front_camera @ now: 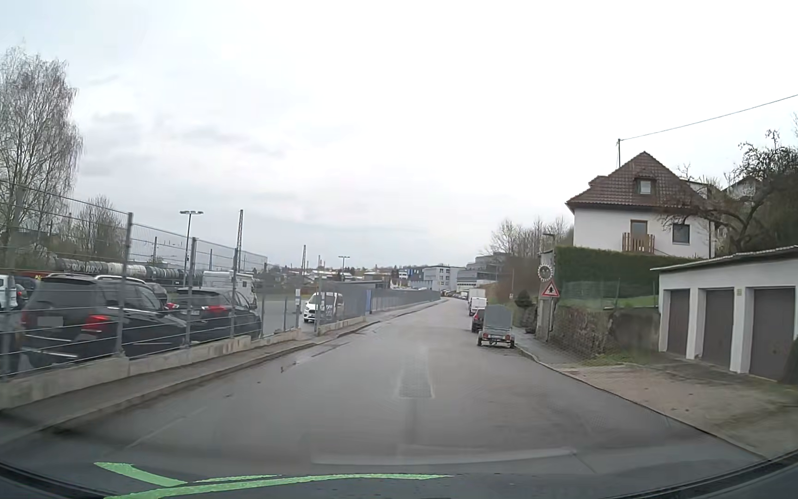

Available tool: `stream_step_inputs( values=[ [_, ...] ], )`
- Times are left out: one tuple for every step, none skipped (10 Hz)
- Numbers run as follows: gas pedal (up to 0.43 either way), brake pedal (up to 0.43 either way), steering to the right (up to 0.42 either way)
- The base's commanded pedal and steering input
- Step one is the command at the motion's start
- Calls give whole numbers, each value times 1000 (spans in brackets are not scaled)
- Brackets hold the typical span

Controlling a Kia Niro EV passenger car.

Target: Follow the waypoints while adhering to traffic rules and regulations

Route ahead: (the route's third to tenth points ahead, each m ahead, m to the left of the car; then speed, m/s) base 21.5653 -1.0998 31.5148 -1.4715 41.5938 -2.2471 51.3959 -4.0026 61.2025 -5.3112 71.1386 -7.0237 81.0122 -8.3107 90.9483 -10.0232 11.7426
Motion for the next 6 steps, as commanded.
stream_step_inputs(
  values=[
    [79,0,10],
    [79,0,10],
    [79,0,10],
    [79,0,10],
    [79,0,9],
    [79,0,9]
  ],
)
